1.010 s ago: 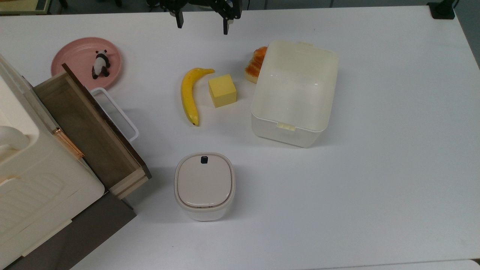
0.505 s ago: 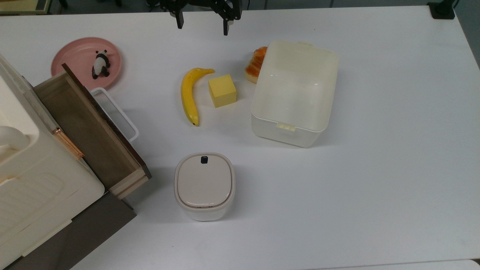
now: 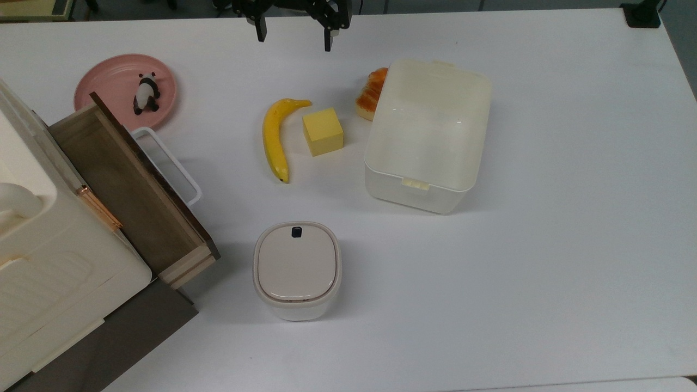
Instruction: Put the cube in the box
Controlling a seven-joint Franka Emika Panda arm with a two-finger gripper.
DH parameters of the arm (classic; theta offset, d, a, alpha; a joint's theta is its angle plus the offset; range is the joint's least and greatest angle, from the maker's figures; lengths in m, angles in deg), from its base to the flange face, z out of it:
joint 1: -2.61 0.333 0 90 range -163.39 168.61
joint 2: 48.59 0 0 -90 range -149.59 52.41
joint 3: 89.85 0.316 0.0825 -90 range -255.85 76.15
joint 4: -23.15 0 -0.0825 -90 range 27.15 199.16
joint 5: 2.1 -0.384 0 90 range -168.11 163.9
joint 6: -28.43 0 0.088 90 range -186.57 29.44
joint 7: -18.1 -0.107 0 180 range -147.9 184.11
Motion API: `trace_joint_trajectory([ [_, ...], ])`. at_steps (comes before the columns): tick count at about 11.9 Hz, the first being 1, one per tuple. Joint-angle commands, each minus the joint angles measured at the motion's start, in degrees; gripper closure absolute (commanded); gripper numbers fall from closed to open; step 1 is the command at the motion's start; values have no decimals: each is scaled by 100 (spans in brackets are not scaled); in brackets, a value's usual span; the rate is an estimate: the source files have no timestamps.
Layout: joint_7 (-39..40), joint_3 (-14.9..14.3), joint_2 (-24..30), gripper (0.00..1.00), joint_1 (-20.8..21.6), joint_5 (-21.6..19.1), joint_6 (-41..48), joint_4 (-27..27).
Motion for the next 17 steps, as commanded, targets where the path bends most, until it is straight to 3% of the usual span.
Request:
trace_joint_trajectory([
  [1, -61, 0, -16, 0, -3, -135, 169, -112],
  [17, -9, 35, 28, 0, -12, -126, 73, 55],
])
